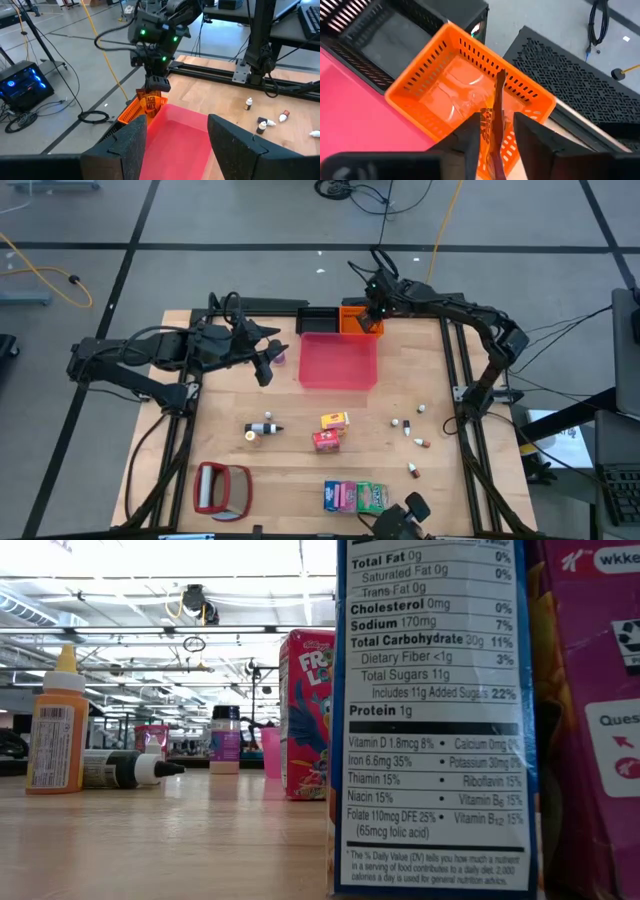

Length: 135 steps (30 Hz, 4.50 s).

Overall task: Pick & Place Kitchen Items
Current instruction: Put the small yellow food coloring bottle into the black bin

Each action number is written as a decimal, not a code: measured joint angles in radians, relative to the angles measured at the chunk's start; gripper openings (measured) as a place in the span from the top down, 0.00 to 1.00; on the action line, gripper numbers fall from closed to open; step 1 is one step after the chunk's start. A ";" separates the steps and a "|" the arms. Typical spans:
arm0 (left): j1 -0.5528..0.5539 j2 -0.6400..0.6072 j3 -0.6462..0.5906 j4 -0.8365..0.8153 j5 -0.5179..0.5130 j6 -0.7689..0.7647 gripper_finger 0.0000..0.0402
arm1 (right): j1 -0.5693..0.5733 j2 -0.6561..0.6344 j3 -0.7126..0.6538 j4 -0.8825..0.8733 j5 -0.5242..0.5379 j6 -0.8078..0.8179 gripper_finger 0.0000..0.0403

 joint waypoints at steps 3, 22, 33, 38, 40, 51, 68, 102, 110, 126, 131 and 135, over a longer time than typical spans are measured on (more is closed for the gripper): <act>0.000 0.000 0.000 0.000 0.000 0.000 0.47 | 0.000 -0.025 0.000 -0.018 -0.002 -0.005 0.65; 0.000 0.000 0.000 -0.001 0.000 -0.001 0.47 | 0.216 -0.411 0.000 -0.462 -0.134 0.061 0.66; 0.000 0.000 0.000 -0.001 0.000 -0.002 0.47 | 0.501 -0.479 -0.002 -0.792 -0.129 0.275 0.65; 0.000 0.000 0.000 -0.002 0.000 -0.002 0.47 | 0.619 -0.482 -0.056 -0.803 -0.128 0.398 0.65; 0.000 0.000 0.000 -0.001 0.000 -0.002 0.47 | 0.659 -0.482 -0.092 -0.803 -0.129 0.455 0.65; 0.000 0.000 0.000 -0.006 0.000 -0.001 0.47 | 0.823 -0.482 -0.303 -0.768 -0.127 0.696 0.65; 0.000 0.000 0.000 -0.006 0.000 -0.001 0.47 | 0.825 -0.482 -0.541 -0.632 -0.119 0.791 0.65; 0.000 0.000 0.000 -0.005 0.000 -0.001 0.47 | 0.770 -0.482 -0.735 -0.370 -0.053 0.797 0.75; 0.000 0.000 0.000 -0.005 0.000 -0.001 0.47 | 0.771 -0.483 -0.748 -0.316 -0.056 0.795 0.86; 0.000 0.000 0.000 -0.004 0.000 -0.001 0.47 | 0.711 -0.524 -0.539 -0.424 -0.099 0.725 0.86; 0.000 0.000 0.000 -0.004 0.000 -0.001 0.47 | 0.660 -0.522 -0.374 -0.447 -0.078 0.620 0.86; 0.000 0.008 0.000 0.010 0.010 -0.032 0.47 | 0.611 -0.522 -0.248 -0.441 -0.076 0.552 0.86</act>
